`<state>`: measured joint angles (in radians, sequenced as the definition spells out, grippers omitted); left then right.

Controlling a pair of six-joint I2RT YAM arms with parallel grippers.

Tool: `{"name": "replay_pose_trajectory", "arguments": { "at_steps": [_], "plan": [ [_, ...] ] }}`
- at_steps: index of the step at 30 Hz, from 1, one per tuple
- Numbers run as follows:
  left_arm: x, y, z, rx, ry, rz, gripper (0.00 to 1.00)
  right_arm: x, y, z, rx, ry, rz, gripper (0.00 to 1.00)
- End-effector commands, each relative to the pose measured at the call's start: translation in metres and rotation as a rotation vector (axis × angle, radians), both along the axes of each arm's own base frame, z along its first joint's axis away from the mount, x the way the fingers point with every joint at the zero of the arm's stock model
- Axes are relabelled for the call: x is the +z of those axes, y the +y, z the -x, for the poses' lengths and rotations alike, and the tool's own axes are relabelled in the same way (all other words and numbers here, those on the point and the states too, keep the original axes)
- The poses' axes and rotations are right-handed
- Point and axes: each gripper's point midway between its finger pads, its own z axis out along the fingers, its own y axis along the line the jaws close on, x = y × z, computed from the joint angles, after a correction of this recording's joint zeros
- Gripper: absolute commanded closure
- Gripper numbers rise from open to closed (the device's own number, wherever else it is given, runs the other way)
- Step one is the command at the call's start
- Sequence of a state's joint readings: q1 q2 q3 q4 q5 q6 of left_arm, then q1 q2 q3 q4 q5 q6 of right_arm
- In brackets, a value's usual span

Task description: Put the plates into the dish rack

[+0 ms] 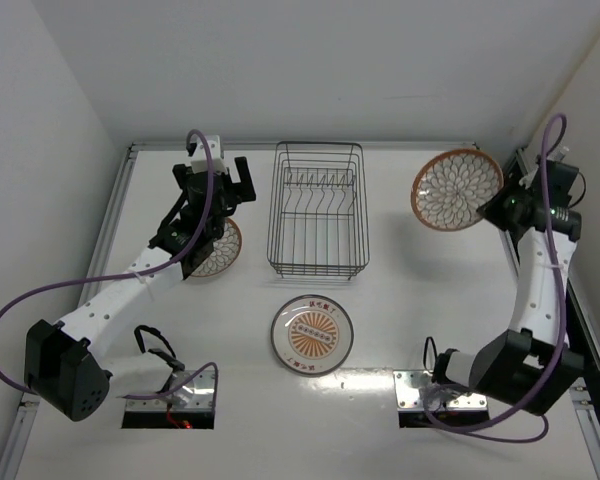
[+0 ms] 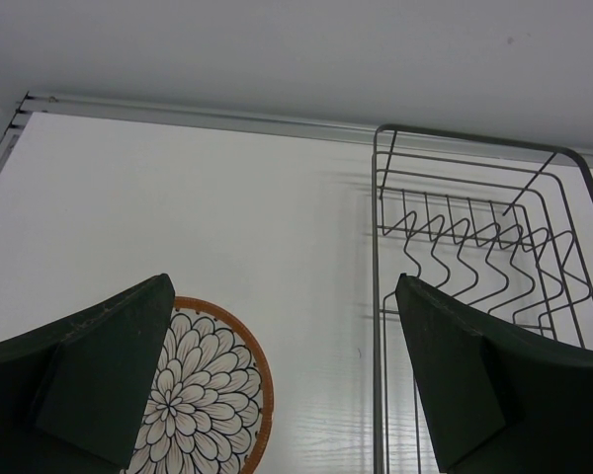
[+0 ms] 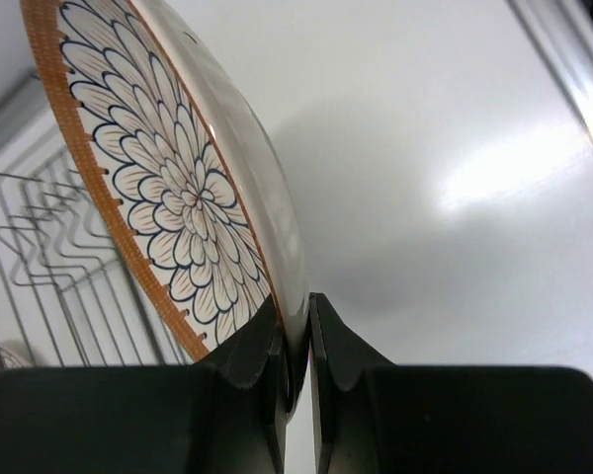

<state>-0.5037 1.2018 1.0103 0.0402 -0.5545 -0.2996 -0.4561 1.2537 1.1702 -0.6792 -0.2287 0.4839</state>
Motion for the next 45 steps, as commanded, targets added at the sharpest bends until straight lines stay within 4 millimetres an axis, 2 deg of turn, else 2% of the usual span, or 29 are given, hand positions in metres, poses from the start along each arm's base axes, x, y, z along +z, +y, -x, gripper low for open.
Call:
{"name": "replay_pose_trajectory", "arguments": {
  "at_steps": [1,2,3,4,5,6,8,10,11,12,13,14,15,16,18,19,22,23,24,25,27,28,30,34,36,37,39,43,45],
  "plan": [
    [0.026,0.0,0.003,-0.002,-0.081,0.041,0.06,0.094,0.01,-0.022,-0.027,-0.201,0.119,1.0],
    [0.026,0.0,0.003,-0.002,-0.081,0.041,0.06,0.099,0.014,-0.026,-0.022,-0.201,0.133,1.0],
    [0.027,0.0,0.003,-0.001,-0.082,0.05,0.06,0.113,0.03,-0.032,0.013,-0.221,0.15,1.0],
    [0.027,0.0,0.003,-0.001,-0.082,0.05,0.06,0.108,0.028,-0.04,-0.01,-0.19,0.182,1.0],
    [0.027,0.0,0.003,-0.001,-0.082,0.05,0.06,0.117,0.034,-0.044,-0.003,-0.193,0.199,1.0],
    [0.027,0.0,0.003,-0.001,-0.082,0.05,0.06,0.117,0.055,-0.052,0.041,-0.184,0.211,1.0],
    [0.027,0.001,0.003,0.008,-0.082,0.049,0.06,0.117,0.064,-0.069,0.032,-0.16,0.264,1.0],
    [0.026,0.003,0.005,0.008,-0.082,0.05,0.06,0.113,0.085,-0.08,0.049,-0.126,0.321,1.0],
    [0.026,0.003,0.005,0.008,-0.082,0.049,0.06,0.124,0.092,-0.088,0.041,-0.145,0.332,1.0],
    [0.026,0.004,0.005,0.017,-0.083,0.049,0.06,0.105,0.093,-0.097,0.03,-0.069,0.373,1.0],
    [0.026,0.004,0.005,0.017,-0.083,0.049,0.06,0.102,0.106,-0.102,0.051,-0.051,0.394,1.0],
    [0.026,0.004,0.005,0.017,-0.083,0.049,0.06,0.112,0.109,-0.109,0.041,-0.065,0.411,1.0],
    [0.026,0.004,0.005,0.017,-0.083,0.049,0.06,0.11,0.111,-0.113,0.029,-0.048,0.439,1.0],
    [0.021,0.004,0.006,0.017,-0.075,0.044,0.06,0.102,0.12,-0.123,0.044,-0.032,0.452,1.0],
    [0.021,0.004,0.006,0.017,-0.075,0.044,0.06,0.099,0.123,-0.13,0.027,-0.016,0.49,1.0],
    [0.021,0.004,0.006,0.017,-0.075,0.044,0.06,0.094,0.132,-0.138,0.038,-0.012,0.5,1.0],
    [0.025,0.007,0.008,0.025,-0.084,0.039,0.06,0.095,0.143,-0.145,0.024,-0.006,0.537,1.0],
    [0.025,0.007,0.008,0.025,-0.084,0.039,0.06,0.085,0.139,-0.151,0.007,0.025,0.568,1.0],
    [0.025,0.007,0.008,0.025,-0.084,0.039,0.06,0.089,0.147,-0.154,0.007,0.012,0.566,1.0],
    [0.025,0.007,0.008,0.025,-0.084,0.039,0.05,0.086,0.146,-0.156,0.002,0.021,0.576,1.0],
    [0.025,0.007,0.008,0.025,-0.084,0.039,0.05,0.081,0.162,-0.161,0.02,0.019,0.593,1.0],
    [0.025,0.007,0.008,0.025,-0.084,0.039,0.05,0.078,0.163,-0.164,0.02,0.019,0.593,1.0],
    [0.025,0.007,0.008,0.025,-0.084,0.039,0.05,0.082,0.174,-0.166,0.02,0.001,0.611,1.0],
    [0.022,0.006,0.006,0.025,-0.076,0.035,0.05,0.068,0.182,-0.173,0.017,0.024,0.641,1.0],
    [0.022,0.006,0.006,0.025,-0.076,0.035,0.05,0.069,0.191,-0.171,0.029,0.017,0.65,1.0],
    [0.022,0.006,0.006,0.025,-0.076,0.035,0.05,0.067,0.188,-0.17,0.02,0.025,0.664,1.0],
    [0.022,0.006,0.006,0.025,-0.076,0.035,0.05,0.06,0.199,-0.169,0.031,0.031,0.69,1.0],
    [0.025,0.007,0.008,0.026,-0.085,0.049,0.05,0.067,0.208,-0.16,-0.017,0.014,0.749,1.0],
    [0.023,0.007,0.008,0.026,-0.077,0.044,0.05,0.064,0.211,-0.161,-0.03,0.014,0.782,1.0]
  ]
}}
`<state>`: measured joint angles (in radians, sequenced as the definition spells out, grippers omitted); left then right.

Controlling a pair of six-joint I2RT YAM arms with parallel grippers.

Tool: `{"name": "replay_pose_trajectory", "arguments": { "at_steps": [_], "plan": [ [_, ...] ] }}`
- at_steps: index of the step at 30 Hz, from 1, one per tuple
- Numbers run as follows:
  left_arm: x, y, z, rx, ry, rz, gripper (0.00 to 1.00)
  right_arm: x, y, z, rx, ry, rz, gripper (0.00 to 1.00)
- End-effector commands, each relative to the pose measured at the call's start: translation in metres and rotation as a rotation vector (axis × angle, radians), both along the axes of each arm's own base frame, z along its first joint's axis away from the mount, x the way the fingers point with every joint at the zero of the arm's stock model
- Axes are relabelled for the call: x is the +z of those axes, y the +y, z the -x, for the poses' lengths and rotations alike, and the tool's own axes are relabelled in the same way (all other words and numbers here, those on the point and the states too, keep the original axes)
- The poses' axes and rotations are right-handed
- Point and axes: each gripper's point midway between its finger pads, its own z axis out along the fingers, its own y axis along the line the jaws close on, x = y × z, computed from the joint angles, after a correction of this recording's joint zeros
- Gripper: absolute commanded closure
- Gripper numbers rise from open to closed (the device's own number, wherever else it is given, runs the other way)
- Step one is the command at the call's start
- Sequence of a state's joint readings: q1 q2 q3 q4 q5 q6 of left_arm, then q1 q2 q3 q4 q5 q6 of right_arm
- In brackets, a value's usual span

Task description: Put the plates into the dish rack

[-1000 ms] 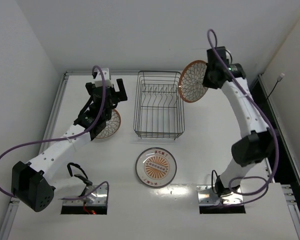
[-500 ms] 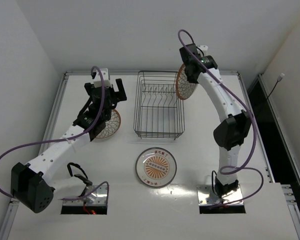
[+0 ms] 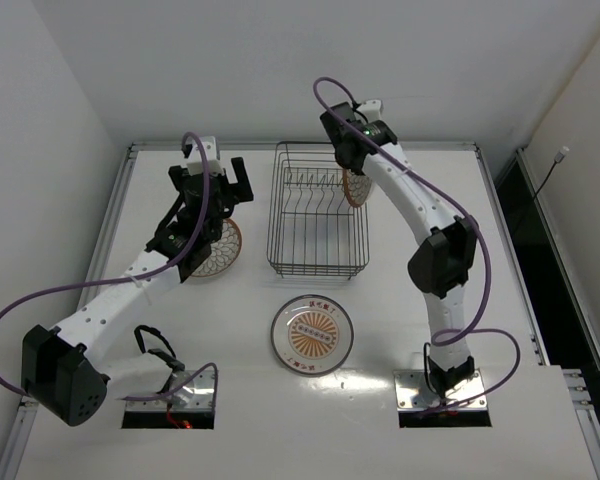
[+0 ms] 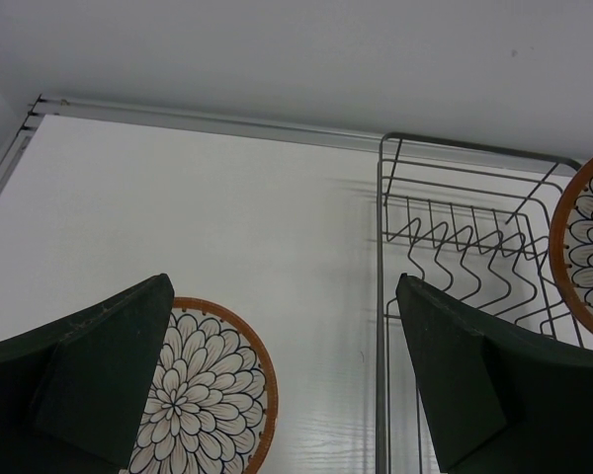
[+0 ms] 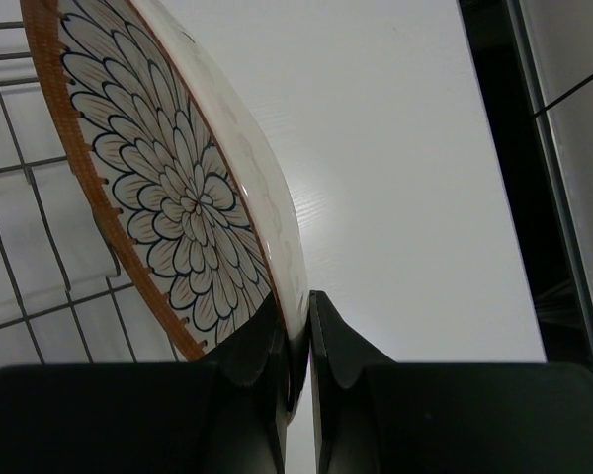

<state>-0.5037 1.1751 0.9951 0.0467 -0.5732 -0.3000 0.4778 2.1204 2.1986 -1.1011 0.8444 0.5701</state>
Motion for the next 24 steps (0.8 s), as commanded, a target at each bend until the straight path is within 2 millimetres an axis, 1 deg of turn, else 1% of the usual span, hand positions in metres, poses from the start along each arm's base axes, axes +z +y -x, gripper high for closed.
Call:
{"name": "replay_pose_trajectory", "arguments": {
  "at_steps": [1,2,4,5,6,7,10,11,12,16,17,19,24],
  "plan": [
    [0.023,0.002,0.005,0.008,-0.069,0.042,0.05,0.057,0.006,-0.01,-0.082,-0.235,0.023,1.0],
    [0.023,0.002,0.005,0.008,-0.069,0.042,0.05,0.056,0.006,-0.01,-0.086,-0.231,0.035,1.0],
    [0.023,0.002,0.005,0.008,-0.069,0.042,0.05,0.058,0.011,-0.008,-0.096,-0.249,0.044,1.0],
    [0.023,0.002,0.005,0.008,-0.069,0.042,0.05,0.059,0.01,-0.008,-0.101,-0.253,0.05,1.0],
    [0.023,0.002,0.005,0.008,-0.069,0.042,0.05,0.064,0.012,-0.007,-0.107,-0.273,0.051,1.0],
    [0.023,0.002,0.005,0.008,-0.069,0.042,0.05,0.064,0.011,-0.005,-0.121,-0.277,0.05,1.0],
    [0.023,0.002,0.005,0.008,-0.07,0.051,0.05,0.073,0.009,-0.002,-0.128,-0.3,0.032,1.0],
    [0.023,0.002,0.005,0.008,-0.07,0.051,0.05,0.075,0.01,-0.004,-0.129,-0.312,0.023,1.0],
    [0.018,0.002,0.005,0.008,-0.062,0.047,0.05,0.079,0.009,-0.003,-0.13,-0.32,0.017,1.0],
    [0.018,0.002,0.005,0.008,-0.062,0.047,0.05,0.086,0.012,-0.006,-0.122,-0.341,-0.004,1.0],
    [0.018,0.002,0.005,0.008,-0.062,0.047,0.05,0.086,0.012,-0.006,-0.122,-0.341,-0.005,1.0],
    [0.018,0.002,0.005,0.008,-0.062,0.047,0.05,0.076,0.014,-0.01,-0.12,-0.324,0.008,1.0],
    [0.018,0.002,0.005,0.008,-0.062,0.047,0.05,0.081,0.013,-0.01,-0.124,-0.338,0.013,1.0]
  ]
}}
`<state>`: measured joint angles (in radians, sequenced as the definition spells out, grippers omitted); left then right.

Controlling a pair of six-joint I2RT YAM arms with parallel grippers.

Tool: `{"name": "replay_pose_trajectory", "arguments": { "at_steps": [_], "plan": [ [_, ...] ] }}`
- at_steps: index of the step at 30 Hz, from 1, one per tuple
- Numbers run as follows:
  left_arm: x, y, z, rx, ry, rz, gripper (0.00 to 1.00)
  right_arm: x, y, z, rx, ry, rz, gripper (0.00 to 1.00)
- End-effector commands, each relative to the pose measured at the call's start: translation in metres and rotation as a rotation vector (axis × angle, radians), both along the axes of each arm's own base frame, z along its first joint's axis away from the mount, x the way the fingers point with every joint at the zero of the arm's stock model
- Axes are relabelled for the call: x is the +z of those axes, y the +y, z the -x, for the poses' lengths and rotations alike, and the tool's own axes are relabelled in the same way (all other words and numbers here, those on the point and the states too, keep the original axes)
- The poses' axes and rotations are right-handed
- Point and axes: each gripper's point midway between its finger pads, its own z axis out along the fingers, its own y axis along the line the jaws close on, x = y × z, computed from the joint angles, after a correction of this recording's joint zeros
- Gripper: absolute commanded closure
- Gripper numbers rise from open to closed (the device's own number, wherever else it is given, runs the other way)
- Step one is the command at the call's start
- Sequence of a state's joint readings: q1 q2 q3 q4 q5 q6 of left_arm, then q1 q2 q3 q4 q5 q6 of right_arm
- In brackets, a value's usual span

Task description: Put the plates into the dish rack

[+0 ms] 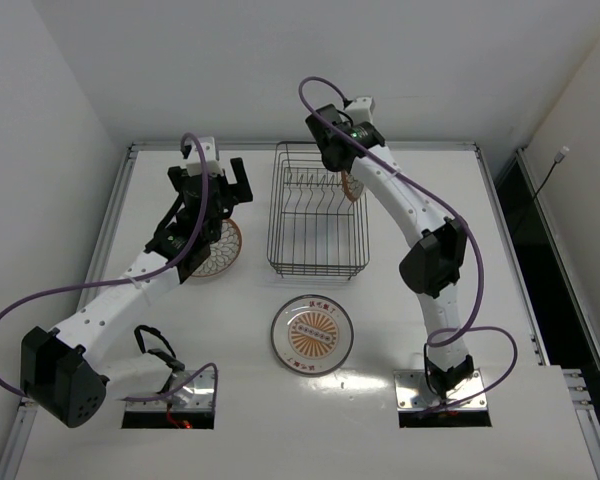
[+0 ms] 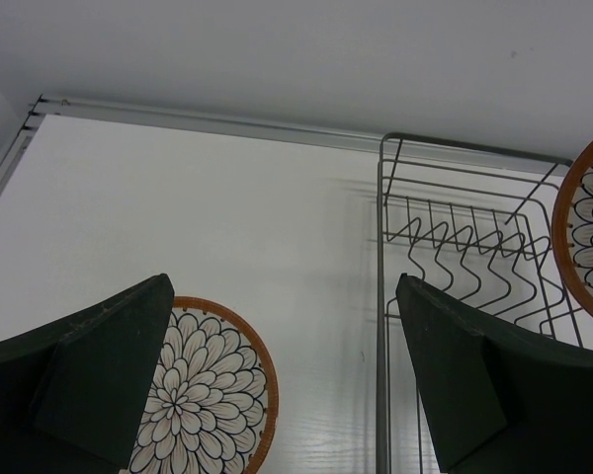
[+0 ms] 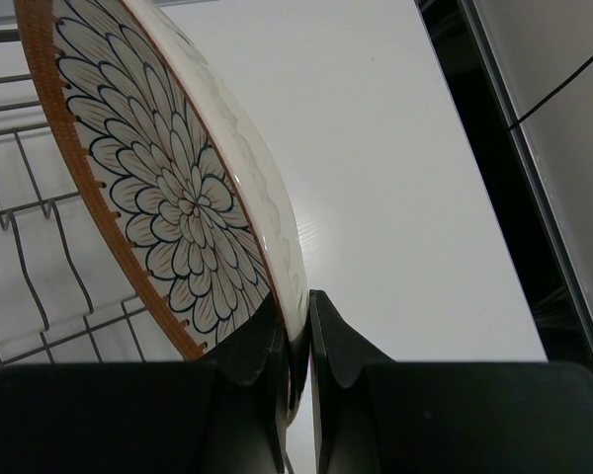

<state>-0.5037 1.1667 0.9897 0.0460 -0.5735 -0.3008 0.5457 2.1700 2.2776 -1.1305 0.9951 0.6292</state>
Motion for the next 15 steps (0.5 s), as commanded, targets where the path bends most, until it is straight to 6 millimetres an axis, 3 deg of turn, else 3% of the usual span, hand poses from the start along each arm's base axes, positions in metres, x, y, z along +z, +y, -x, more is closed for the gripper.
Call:
{"name": "replay_pose_trajectory", "arguments": {
  "at_steps": [1,10,15],
  "plan": [
    [0.018,0.001,0.004,0.008,-0.06,0.045,0.05,0.066,-0.004,-0.01,-0.07,-0.248,-0.057,1.0],
    [0.018,0.001,0.004,0.008,-0.06,0.045,0.05,0.075,-0.017,-0.009,-0.091,-0.244,0.025,1.0],
    [0.018,0.001,0.004,0.008,-0.06,0.045,0.05,0.063,-0.019,-0.012,-0.101,-0.216,0.071,1.0]
  ]
}}
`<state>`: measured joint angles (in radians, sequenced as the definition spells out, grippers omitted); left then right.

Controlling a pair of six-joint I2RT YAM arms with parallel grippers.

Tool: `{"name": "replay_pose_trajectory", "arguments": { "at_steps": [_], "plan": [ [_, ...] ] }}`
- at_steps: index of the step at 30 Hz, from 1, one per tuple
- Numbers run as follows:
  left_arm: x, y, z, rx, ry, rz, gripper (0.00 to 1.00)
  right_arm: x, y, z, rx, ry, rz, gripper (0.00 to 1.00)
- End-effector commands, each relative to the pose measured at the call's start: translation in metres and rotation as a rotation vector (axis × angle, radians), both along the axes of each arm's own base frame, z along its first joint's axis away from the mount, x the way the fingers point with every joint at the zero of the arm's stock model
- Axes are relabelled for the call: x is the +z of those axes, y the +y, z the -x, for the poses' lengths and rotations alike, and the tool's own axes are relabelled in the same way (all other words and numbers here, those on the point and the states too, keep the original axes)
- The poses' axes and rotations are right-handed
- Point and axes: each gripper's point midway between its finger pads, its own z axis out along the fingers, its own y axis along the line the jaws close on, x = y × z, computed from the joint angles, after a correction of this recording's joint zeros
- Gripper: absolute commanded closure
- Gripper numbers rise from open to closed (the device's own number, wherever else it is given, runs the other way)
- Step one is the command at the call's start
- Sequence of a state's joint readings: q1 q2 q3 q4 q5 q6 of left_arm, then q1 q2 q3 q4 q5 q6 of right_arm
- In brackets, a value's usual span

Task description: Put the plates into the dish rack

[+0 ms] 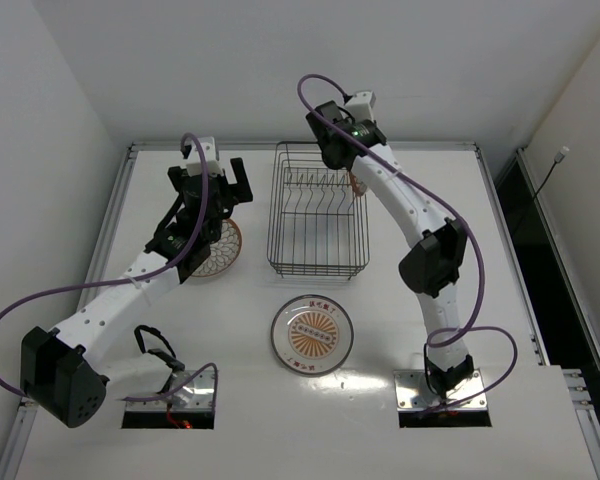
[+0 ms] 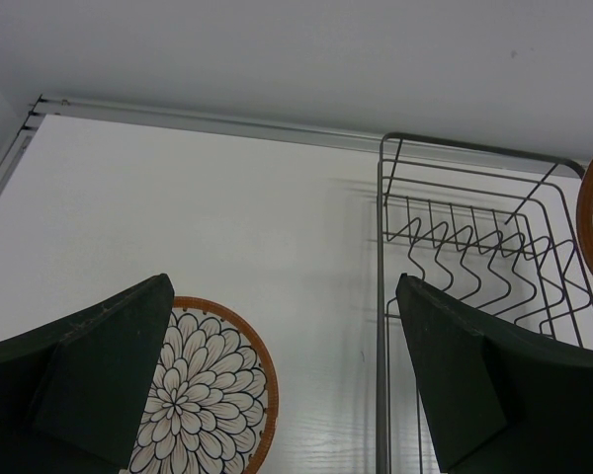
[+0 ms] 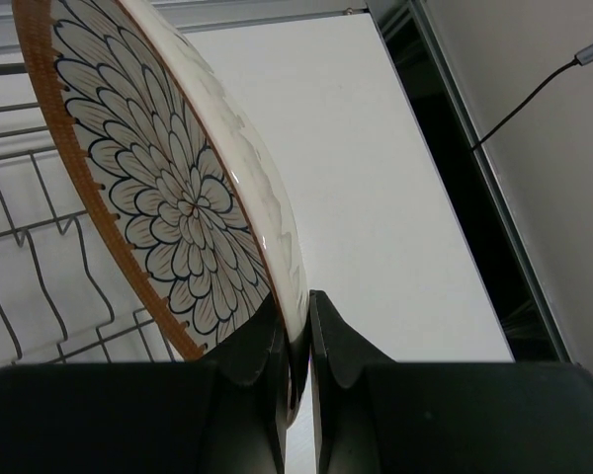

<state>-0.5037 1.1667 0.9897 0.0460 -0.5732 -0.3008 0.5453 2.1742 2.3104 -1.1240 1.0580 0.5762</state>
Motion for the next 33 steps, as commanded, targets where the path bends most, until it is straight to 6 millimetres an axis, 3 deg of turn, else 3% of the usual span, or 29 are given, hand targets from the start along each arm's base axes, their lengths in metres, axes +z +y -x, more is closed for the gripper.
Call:
{"name": "replay_pose_trajectory", "arguments": {
  "at_steps": [1,5,7,21,33],
  "plan": [
    [0.018,0.001,0.004,0.008,-0.06,0.045,0.05,0.043,-0.01,-0.01,-0.084,-0.184,0.013,1.0],
    [0.018,0.001,0.004,0.008,-0.06,0.045,0.05,0.038,-0.009,-0.012,-0.084,-0.175,0.019,1.0],
    [0.018,0.001,0.004,0.008,-0.06,0.045,0.05,0.023,-0.007,-0.015,-0.082,-0.145,0.038,1.0],
    [0.021,0.002,0.005,0.008,-0.068,0.049,0.05,-0.016,0.01,-0.018,-0.053,-0.066,0.089,1.0],
    [0.021,0.004,0.005,0.017,-0.068,0.049,0.05,-0.043,0.058,-0.007,0.047,-0.032,0.044,0.87]
  ]
}}
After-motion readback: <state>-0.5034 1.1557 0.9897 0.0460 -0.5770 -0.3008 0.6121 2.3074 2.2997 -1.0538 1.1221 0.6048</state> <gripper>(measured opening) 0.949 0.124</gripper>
